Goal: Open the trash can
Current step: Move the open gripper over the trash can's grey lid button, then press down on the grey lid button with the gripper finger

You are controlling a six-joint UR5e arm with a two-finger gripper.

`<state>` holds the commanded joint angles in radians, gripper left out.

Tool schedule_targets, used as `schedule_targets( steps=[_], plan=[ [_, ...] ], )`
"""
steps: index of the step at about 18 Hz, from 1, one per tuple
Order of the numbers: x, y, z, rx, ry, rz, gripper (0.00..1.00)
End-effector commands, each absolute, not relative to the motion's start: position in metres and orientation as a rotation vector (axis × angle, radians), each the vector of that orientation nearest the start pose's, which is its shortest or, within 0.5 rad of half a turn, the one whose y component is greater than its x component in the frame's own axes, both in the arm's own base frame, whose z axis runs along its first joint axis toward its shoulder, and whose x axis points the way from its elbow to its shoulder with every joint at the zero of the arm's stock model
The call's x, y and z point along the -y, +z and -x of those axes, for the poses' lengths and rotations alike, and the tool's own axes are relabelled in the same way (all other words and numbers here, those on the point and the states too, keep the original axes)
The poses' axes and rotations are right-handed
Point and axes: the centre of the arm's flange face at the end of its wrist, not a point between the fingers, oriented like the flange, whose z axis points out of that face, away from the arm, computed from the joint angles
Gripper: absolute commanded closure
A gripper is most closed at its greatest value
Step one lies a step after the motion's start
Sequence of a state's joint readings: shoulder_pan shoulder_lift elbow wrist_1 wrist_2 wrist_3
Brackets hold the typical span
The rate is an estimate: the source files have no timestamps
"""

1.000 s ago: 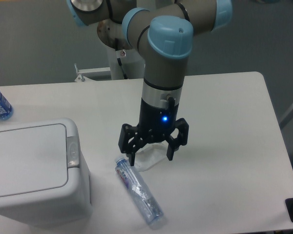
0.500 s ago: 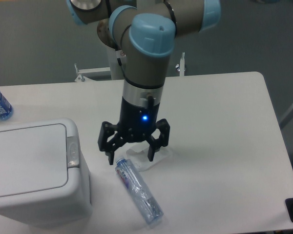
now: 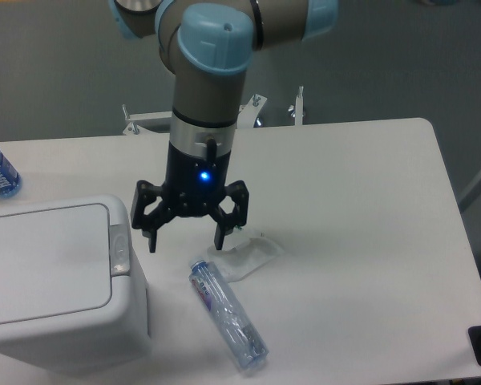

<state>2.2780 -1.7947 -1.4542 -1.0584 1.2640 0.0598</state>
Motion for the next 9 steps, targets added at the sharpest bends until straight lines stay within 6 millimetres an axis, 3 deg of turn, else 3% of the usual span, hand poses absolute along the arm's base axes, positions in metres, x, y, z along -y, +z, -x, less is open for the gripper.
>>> schedule_targets(
  steps=[9],
  plan=[
    [-0.5777, 0.4834, 0.2664, 0.748, -0.185, 2.548, 0.00]
  ],
)
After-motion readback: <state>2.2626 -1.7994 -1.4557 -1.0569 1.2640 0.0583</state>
